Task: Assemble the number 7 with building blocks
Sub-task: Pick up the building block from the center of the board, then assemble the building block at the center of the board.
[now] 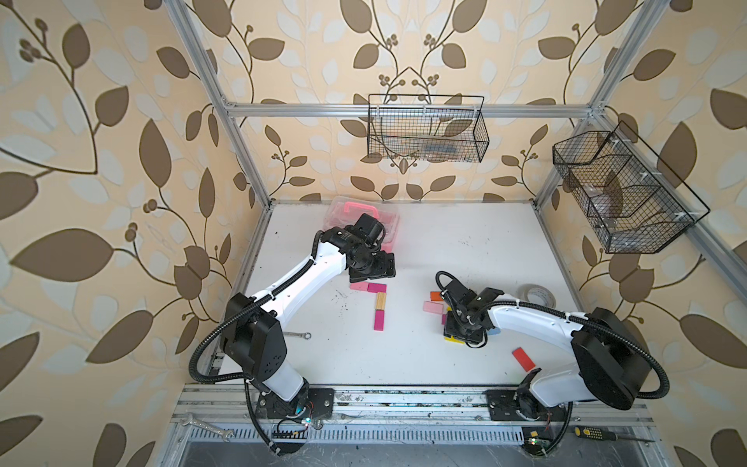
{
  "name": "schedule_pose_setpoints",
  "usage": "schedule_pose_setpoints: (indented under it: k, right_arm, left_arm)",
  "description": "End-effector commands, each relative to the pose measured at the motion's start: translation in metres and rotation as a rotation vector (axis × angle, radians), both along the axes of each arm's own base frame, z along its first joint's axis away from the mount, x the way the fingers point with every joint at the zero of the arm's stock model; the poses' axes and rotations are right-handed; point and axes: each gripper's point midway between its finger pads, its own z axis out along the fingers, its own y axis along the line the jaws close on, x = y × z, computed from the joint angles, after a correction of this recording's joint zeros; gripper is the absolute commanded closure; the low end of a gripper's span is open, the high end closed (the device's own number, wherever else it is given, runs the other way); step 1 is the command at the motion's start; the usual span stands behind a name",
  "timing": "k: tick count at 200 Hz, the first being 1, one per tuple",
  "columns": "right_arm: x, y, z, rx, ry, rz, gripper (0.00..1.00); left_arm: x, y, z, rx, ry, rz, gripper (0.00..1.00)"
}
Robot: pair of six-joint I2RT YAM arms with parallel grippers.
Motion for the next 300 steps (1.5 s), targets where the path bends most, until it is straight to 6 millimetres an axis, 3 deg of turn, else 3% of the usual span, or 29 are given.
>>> schedule_pose_setpoints:
  k: [1,51,80,107,138,166,200,223,259,300]
  right_arm:
    - [0.007,0.005,0.02,-0.034,-0.029,0.072,0.48]
    - [0.029,0.071,0.085,0.105,-0.194,0.442,0.47]
    - [0.028,0.108,0.098,0.202,-0.222,0.642,0.46]
    - [0.026,0.142,0.104,0.144,-0.223,0.891,0.44]
    - [0.017,0.18,0.091,-0.002,-0.185,1.176,0.42]
    - [0.005,0.208,0.066,-0.139,-0.122,1.365,0.41]
    - [-0.013,0.232,0.044,-0.208,-0.089,1.487,0.4]
    - [-0.022,0.237,0.038,-0.224,-0.081,1.526,0.4]
    - [-0.022,0.227,0.027,-0.268,-0.059,1.543,0.39]
    - [-0.019,0.226,0.019,-0.288,-0.058,1.568,0.38]
  left_arm:
    - [-0.003,0.005,0.014,-0.011,-0.045,0.015,0.11]
    - [0.003,0.028,0.021,-0.01,-0.069,0.081,0.1]
    - [0.006,0.057,0.017,-0.037,-0.055,0.167,0.1]
    - [0.001,0.087,0.017,-0.062,-0.044,0.246,0.09]
    - [-0.01,0.108,0.006,-0.031,-0.016,0.299,0.09]
    - [-0.024,0.128,-0.005,-0.007,0.019,0.365,0.09]
    - [-0.035,0.136,-0.01,0.02,0.04,0.374,0.08]
    - [-0.039,0.142,-0.01,0.052,0.041,0.373,0.08]
    - [-0.046,0.154,-0.014,0.121,0.057,0.388,0.07]
    - [-0.048,0.152,-0.018,0.111,0.074,0.386,0.07]
